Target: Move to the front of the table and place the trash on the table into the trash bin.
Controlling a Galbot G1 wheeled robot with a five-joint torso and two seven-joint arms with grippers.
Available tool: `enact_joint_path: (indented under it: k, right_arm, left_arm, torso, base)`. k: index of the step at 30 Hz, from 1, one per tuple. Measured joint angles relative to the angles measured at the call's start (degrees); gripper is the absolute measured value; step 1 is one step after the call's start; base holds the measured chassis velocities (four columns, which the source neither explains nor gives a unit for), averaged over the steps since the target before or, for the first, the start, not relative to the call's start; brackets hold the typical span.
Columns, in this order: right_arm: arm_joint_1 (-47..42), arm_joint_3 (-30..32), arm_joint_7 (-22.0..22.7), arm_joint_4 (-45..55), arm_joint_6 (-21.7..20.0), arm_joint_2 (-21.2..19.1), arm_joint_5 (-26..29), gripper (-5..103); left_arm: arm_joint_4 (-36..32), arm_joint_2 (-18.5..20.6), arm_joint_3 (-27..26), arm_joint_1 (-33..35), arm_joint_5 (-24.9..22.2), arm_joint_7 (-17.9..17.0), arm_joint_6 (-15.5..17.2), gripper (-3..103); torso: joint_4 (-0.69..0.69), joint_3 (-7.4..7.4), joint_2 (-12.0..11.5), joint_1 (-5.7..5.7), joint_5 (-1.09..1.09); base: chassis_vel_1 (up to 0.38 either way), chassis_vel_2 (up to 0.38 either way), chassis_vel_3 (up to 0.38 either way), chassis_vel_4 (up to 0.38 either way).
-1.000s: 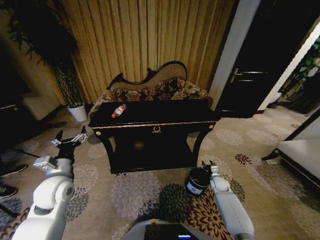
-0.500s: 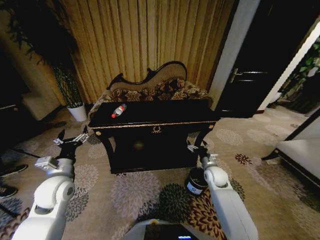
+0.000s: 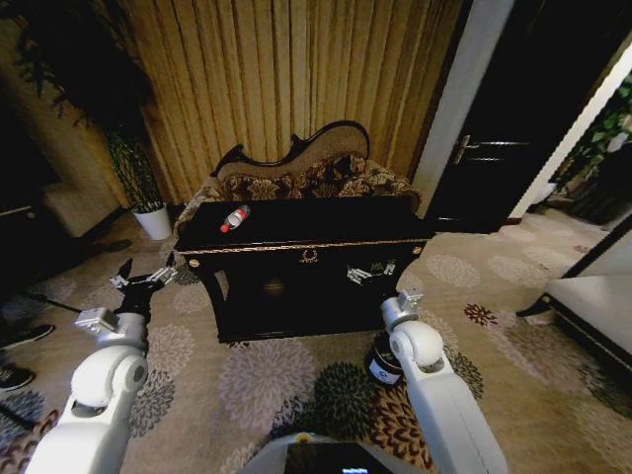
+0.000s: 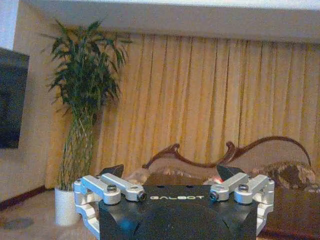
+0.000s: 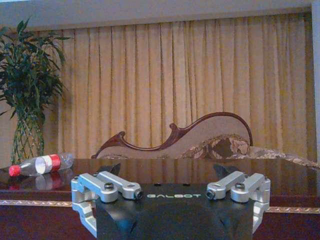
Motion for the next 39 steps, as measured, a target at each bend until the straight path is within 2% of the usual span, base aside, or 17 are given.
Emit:
enact_joint_path:
  k: [3,8,10,13,25,39]
  right_arm:
    - [0.3,0.2,0.0,0.1,0.1,-0.2,0.0,100]
    - [0.9,0.4,0.0,0.1,0.1,-0.4,0.0,100]
    - [1.0,0.4,0.0,-0.3,0.2,-0.2,0.1,100]
    - [0.8,0.5,0.0,-0.6,0.3,0.1,-0.1,100]
    - [0.6,0.1,0.0,-1.8,1.6,0.9,-2.3,100]
    - [0.2,0.0,0.0,-1.9,1.8,1.1,-2.4,100]
  left_arm:
    - [0.4,0.5,0.0,-0.6,-0.2,-0.1,0.8,100]
    - [0.5,1.4,-0.2,-1.4,-1.3,-0.4,4.0,100]
    - [0.1,1.7,-0.3,-1.5,-1.8,-1.5,6.1,100]
    - [-0.3,2.0,-0.4,-1.4,-2.5,-2.3,7.1,100]
    - [-0.5,2.2,-0.3,-1.4,-2.3,-2.5,6.9,100]
    - [-0.7,1.6,-0.3,-0.9,-1.1,-2.1,5.8,100]
  torso:
    - [-0.01,0.0,0.0,0.0,0.01]
    - [0.0,0.0,0.0,0.0,0.0]
    - [0.0,0.0,0.0,0.0,0.0]
    - [0.0,0.0,0.0,0.0,0.01]
    - [0.0,0.0,0.0,-0.01,0.0]
    - [0.0,0.01,0.0,0.01,0.01]
  base:
    - [0.0,0.0,0.0,0.0]
    - [0.0,0.0,0.0,0.0]
    - [0.0,0.0,0.0,0.0]
    - [0.0,0.0,0.0,0.0]
    - [-0.025,0.023,0.025,-0.02]
    - [-0.121,0.126,0.132,-0.14]
